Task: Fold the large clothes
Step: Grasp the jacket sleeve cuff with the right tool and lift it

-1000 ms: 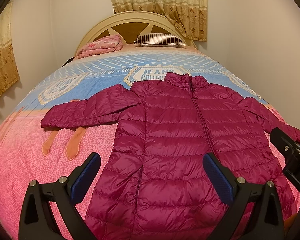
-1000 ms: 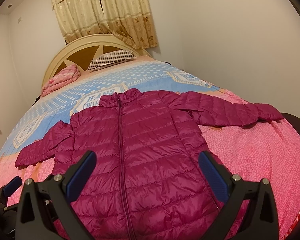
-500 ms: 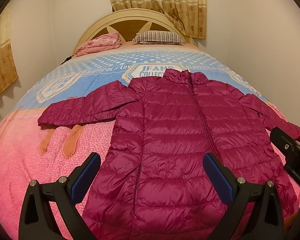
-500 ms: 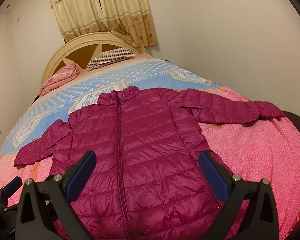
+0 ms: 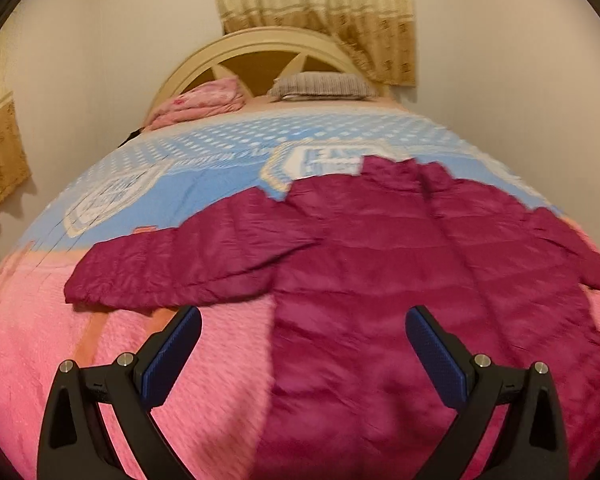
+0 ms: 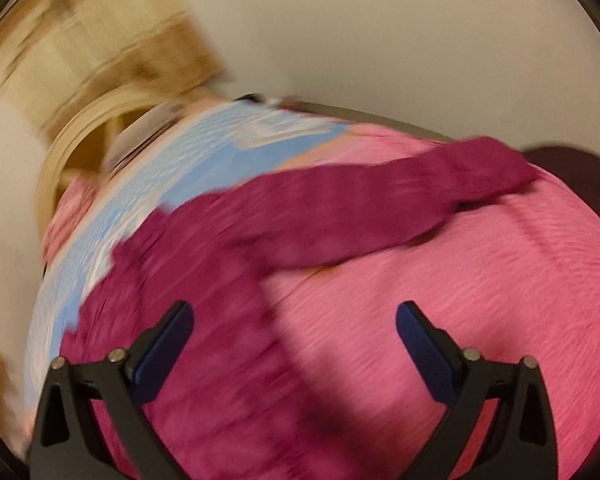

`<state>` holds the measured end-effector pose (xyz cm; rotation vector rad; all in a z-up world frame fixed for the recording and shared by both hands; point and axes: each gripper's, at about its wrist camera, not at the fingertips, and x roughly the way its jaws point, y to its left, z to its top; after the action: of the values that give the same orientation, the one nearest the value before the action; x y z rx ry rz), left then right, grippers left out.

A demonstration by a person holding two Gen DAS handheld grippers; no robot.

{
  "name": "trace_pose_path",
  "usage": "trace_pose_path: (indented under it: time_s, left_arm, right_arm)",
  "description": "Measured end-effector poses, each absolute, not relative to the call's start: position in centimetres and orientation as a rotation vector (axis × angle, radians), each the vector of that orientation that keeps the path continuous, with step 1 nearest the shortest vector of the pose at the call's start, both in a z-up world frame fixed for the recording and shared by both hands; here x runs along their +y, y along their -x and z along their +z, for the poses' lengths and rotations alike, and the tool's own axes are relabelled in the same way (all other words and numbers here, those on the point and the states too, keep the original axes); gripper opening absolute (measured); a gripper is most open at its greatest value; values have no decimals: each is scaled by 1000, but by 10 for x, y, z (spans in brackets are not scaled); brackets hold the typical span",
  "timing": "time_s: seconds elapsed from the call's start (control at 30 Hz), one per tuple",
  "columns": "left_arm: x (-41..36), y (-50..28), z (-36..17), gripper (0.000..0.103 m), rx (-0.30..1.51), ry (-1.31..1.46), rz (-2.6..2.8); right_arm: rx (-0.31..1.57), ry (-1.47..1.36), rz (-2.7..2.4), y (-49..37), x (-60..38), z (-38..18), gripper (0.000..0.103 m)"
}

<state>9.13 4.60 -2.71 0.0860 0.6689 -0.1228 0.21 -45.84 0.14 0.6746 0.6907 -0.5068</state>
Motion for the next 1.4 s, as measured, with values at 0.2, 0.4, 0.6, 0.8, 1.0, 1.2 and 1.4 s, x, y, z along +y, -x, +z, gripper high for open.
trace_pose_path:
  time_s: [0.2,0.4,0.6,0.8,1.0,1.2,1.4]
  left_arm:
    - [64,-126,-52,102,657,-79,-72]
    - [61,-140,-82,102,694,-92,-63]
    - [72,-149,-94,102,782,-10,-68]
    - [78,-140,-99,102,796,45,-9]
    - [83,-130,-98,102,785,69,16]
    - [92,-123,-98,102,784,130,9]
    - [113,-117,-100,102,765,257,1]
  right_arm:
    - [648,-800,-785,32,-576,-15,81]
    - [615,-906,-940,49,-635,-42,81]
    - [661,-830,-944,24,-630,-50,77]
    - [722,-691,-962,8,-623,-50,32]
    - [726,-500,-949,-12,-607,-24,15]
    - [619,-332,-783,-42,-541,44,13]
    - [552,-129,-496,-92,-416,95,13]
